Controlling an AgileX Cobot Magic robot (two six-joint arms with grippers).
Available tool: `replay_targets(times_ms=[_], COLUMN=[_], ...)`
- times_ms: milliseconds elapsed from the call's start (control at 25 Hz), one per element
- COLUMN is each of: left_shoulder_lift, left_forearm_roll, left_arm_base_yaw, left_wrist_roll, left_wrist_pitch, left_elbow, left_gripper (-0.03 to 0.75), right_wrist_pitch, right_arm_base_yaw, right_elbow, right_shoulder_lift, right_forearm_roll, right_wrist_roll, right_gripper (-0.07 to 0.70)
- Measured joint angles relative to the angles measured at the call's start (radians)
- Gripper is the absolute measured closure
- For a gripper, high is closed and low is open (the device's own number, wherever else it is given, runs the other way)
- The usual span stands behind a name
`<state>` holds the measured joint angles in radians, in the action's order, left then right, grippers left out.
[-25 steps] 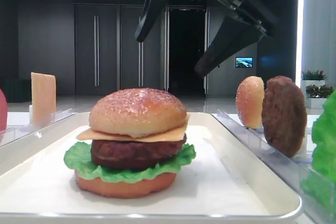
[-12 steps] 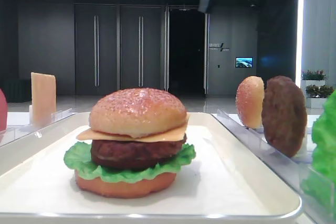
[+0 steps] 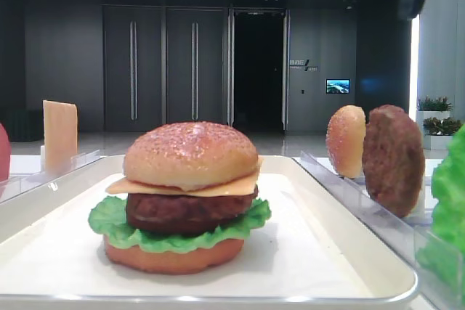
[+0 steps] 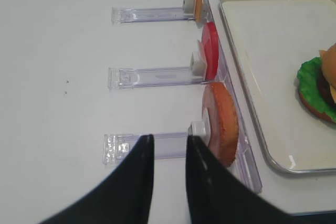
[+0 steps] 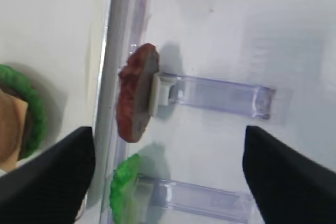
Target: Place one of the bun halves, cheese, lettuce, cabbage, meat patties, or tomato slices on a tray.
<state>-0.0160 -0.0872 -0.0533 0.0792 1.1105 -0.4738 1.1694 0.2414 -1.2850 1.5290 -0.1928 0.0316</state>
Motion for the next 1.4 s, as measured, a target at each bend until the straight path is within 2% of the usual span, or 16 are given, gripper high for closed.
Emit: replay_targets(times_ms=[200,360,480,600,1000,1400], left_shoulder_lift=[0.0,0.0,0.0,0.0,0.0,0.0], left_forearm_roll=[0.0,0.0,0.0,0.0,0.0,0.0], left_arm_base_yaw=[0.0,0.0,0.0,0.0,0.0,0.0], left_wrist_roll=[0.0,0.0,0.0,0.0,0.0,0.0], left_wrist_pitch=[0.0,0.0,0.0,0.0,0.0,0.0], left_elbow=[0.0,0.0,0.0,0.0,0.0,0.0], left_gripper=[0.557,0.557,0.557,0.557,0.557,0.557], right_wrist_pitch=[0.049,0.051,0.051,0.052,0.053,0.052], right_arm_base_yaw=[-0.127,-0.21,-0.249,-0.262,-0.262,-0.262], right_elbow=[0.0,0.0,0.0,0.0,0.005,0.226], right_shoulder_lift=[-0.001,-0.001,-0.001,-0.001,-0.013,-0.278], right_forearm_roll=[0.006,0.034,0.104,0.152,0.152,0.155], right_wrist_roll=[-0.041,-0.063,-0.061,-0.047,-0.046,-0.04], right_gripper=[0.056,0.056,0.056,0.056,0.056,0.056])
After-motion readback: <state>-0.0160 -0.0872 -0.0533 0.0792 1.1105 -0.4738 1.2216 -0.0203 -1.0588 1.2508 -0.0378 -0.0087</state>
